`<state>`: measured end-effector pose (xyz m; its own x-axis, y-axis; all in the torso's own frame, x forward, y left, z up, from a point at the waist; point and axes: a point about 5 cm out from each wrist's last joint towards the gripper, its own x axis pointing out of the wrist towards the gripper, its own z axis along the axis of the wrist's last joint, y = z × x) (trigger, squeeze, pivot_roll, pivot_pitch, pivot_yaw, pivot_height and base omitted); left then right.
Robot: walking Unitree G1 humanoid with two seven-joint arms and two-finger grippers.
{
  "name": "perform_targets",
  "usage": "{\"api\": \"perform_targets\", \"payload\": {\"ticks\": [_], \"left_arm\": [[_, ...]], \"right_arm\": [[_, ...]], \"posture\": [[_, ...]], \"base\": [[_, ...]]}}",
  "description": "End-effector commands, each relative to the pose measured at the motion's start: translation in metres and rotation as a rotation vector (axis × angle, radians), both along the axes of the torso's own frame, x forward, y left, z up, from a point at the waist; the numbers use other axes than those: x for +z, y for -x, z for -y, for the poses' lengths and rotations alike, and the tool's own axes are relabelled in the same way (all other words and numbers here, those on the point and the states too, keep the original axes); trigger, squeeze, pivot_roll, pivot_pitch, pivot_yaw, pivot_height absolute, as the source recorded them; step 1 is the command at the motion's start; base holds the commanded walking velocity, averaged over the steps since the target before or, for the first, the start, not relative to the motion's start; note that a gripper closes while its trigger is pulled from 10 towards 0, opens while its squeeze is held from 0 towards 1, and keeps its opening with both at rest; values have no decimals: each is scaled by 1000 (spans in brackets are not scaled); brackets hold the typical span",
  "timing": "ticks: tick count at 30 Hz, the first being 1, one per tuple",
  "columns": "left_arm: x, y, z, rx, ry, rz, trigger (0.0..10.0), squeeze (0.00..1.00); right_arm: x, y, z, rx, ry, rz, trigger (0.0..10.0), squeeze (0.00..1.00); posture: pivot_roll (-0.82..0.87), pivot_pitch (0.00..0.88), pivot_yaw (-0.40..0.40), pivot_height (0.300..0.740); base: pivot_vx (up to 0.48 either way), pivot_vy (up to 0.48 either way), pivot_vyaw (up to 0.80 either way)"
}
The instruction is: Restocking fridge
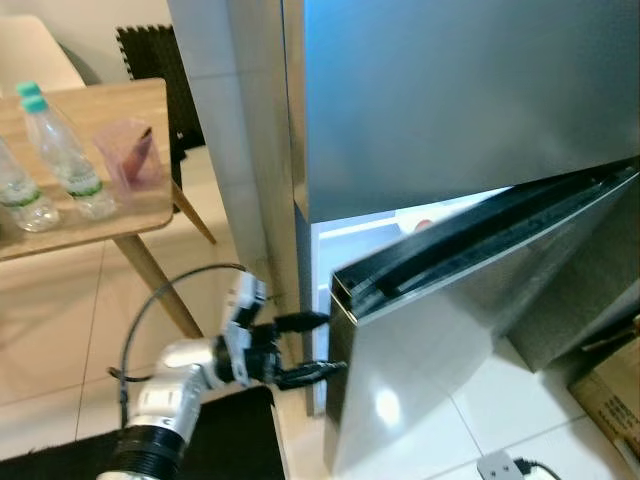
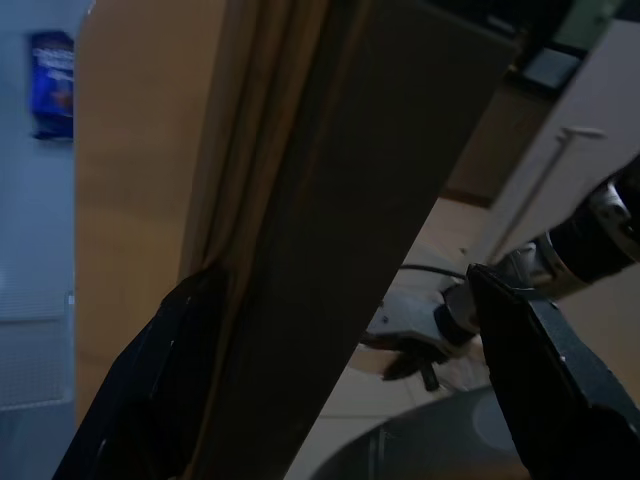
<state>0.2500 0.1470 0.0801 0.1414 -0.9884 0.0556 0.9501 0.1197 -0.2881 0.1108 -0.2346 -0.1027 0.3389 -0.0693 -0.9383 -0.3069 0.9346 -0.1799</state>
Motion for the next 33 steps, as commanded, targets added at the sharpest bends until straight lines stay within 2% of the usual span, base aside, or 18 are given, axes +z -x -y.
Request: {"api": "perform_targets", "payload": {"ticks": [1,4,8,9,10,11,13,15,20,23,24,27,29,31,32,33], "left_arm": [[-17,2,-1,53,-46,-66,10000,0],[-45,4,-16,192,-153,-158,10000,0],[-80,14,-37,429,-274,-295,10000,0],[-80,14,-37,429,-274,-295,10000,0],[-87,16,-41,487,-291,-331,10000,0],[-100,24,-50,590,-335,-414,10000,0],[-105,28,-53,618,-345,-447,10000,0],[-121,45,-59,697,-404,-523,10000,0],[-147,74,-69,860,-533,-652,10000,0],[-155,86,-74,940,-600,-686,10000,0],[-155,86,-74,940,-600,-686,10000,0],[-165,104,-82,1062,-698,-764,10000,0],[-168,109,-83,1083,-718,-785,10000,0],[-173,121,-83,1102,-751,-831,10000,0],[-177,128,-82,1109,-797,-850,10000,0],[-177,128,-82,1109,-797,-850,10000,0]], "right_arm": [[0,3,1,-8,5,-8,10000,0],[-1,4,1,-7,6,-11,10000,0],[-1,4,1,-4,5,-15,10000,0],[-1,4,1,-4,5,-15,10000,0],[-1,5,1,-5,5,-15,10000,0],[-1,5,0,-4,4,-16,10000,0],[-1,5,0,-4,4,-16,10000,0],[-1,5,0,-4,3,-15,10000,0],[-1,5,0,-5,4,-15,10000,0],[-2,5,0,-6,4,-15,10000,0],[-2,5,0,-6,4,-15,10000,0],[-2,5,0,-5,4,-17,10000,0],[-2,5,0,-5,4,-17,10000,0],[-1,4,0,-5,5,-16,10000,0],[-1,4,0,-5,5,-15,10000,0],[-1,4,0,-5,5,-15,10000,0]], "posture": [[-35,27,-34,740],[-32,27,-34,740],[-28,29,-35,740],[-28,29,-35,740],[-28,29,-35,740],[-30,30,-34,740],[-30,30,-34,740],[-28,28,-37,740],[-32,27,-35,740],[-32,26,-37,740],[-32,26,-37,740],[-32,23,-38,740],[-34,25,-38,740],[-34,25,-37,740],[-33,26,-39,740],[-33,26,-39,740]], "base": [[0,0,0],[0,0,0],[0,0,0],[0,0,0],[0,0,0],[0,0,0],[0,0,0],[0,0,0],[0,0,0],[0,0,0],[0,0,0],[0,0,0],[0,0,0],[0,0,0],[0,0,0],[0,0,0]]}}
